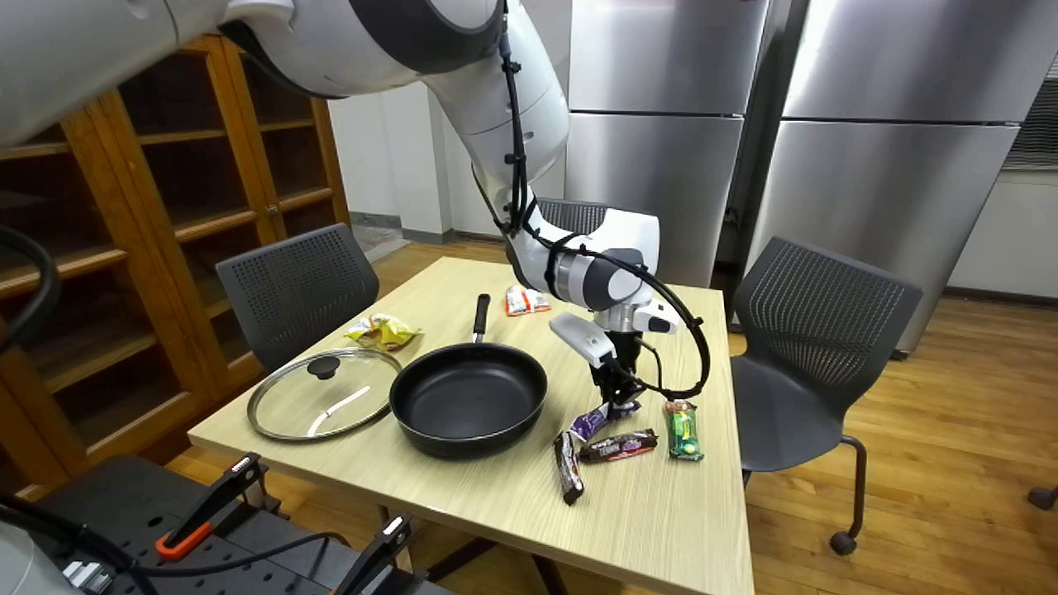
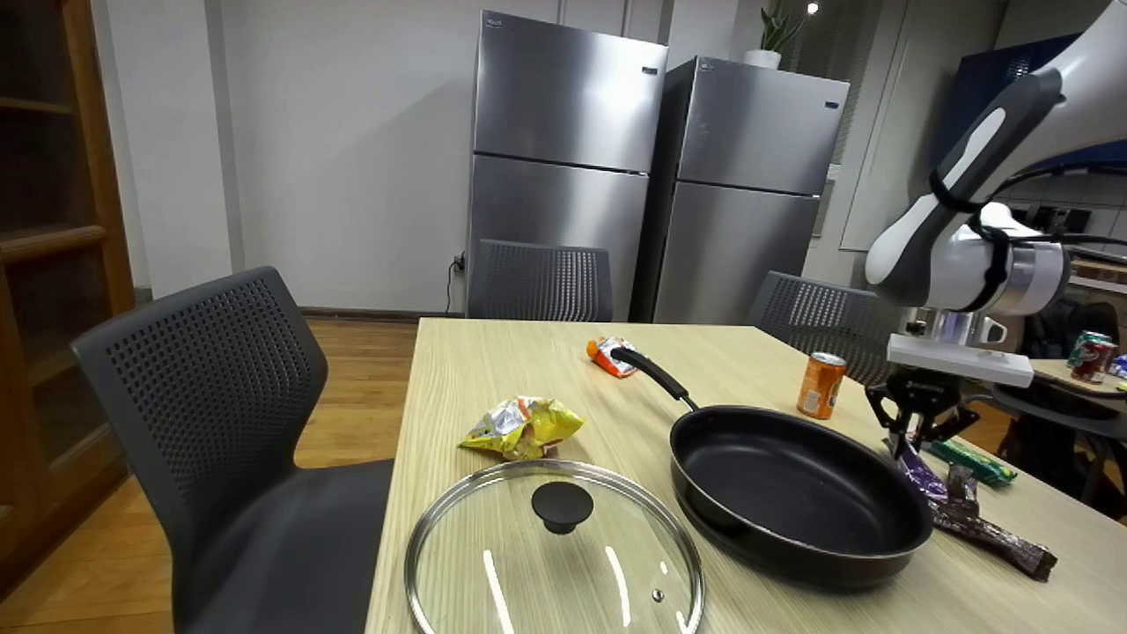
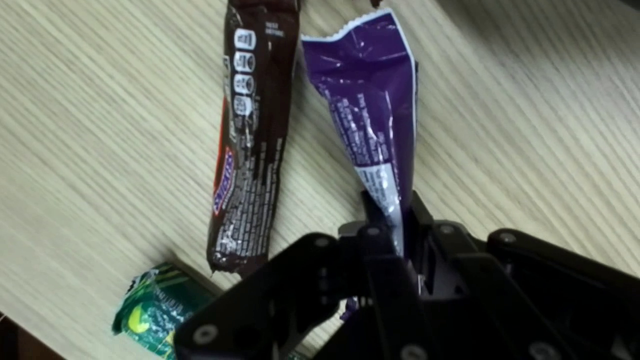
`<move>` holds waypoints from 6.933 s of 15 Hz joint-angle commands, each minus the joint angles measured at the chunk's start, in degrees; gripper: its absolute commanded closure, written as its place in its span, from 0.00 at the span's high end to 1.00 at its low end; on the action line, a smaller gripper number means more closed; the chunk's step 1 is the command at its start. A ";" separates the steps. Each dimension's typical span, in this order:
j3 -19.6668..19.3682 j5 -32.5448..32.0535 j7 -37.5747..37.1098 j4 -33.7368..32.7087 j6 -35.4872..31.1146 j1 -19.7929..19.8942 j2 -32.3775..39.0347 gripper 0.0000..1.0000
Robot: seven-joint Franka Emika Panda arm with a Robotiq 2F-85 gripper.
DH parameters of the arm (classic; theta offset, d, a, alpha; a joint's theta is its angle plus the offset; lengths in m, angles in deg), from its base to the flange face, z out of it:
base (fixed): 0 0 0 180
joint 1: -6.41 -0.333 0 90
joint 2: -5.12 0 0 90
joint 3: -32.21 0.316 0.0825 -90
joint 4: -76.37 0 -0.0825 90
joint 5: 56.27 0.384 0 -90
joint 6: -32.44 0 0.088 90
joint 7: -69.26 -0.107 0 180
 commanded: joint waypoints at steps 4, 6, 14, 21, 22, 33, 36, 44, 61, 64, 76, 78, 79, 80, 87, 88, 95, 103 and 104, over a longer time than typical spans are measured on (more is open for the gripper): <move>1.85 0.44 3.04 3.70 -2.44 0.90 -5.74 0.04; 2.01 0.31 3.15 4.85 -3.44 0.45 -7.11 0.04; 2.19 -1.43 3.31 12.71 -9.30 -4.30 -12.47 0.04; 1.72 -3.25 2.10 20.19 -15.34 -11.06 -16.24 0.04; 1.70 -3.47 2.04 20.82 -15.52 -11.82 -16.57 0.04; 0.30 -9.20 0.75 25.25 -15.44 -21.61 -16.92 0.04; 0.18 -10.50 0.56 25.20 -14.44 -23.75 -16.48 0.04; 0.31 -13.19 0.53 23.71 -12.00 -26.99 -14.98 0.04; 1.70 -12.65 3.01 28.02 -12.97 -20.19 -20.69 1.00; 2.09 -11.19 3.35 28.17 -12.69 -16.53 -22.07 1.00; 2.18 -3.63 4.71 24.59 -10.26 -2.91 -22.30 1.00; 1.56 -3.22 4.54 23.70 -9.87 -1.69 -21.89 1.00; 0.94 -3.48 4.61 22.90 -9.71 -1.10 -21.35 1.00; 0.45 -3.68 4.41 22.31 -9.58 -0.72 -20.97 1.00; -2.23 -4.91 5.01 15.88 -6.15 2.01 -16.41 1.00; -2.60 -5.11 5.09 14.88 -5.61 2.23 -15.59 1.00; -4.26 -6.08 5.92 5.96 -1.10 4.10 -9.28 1.00; -4.40 -5.65 4.81 4.77 -0.75 4.11 -7.40 1.00; -4.40 -5.65 4.80 4.78 -0.75 4.10 -7.40 1.00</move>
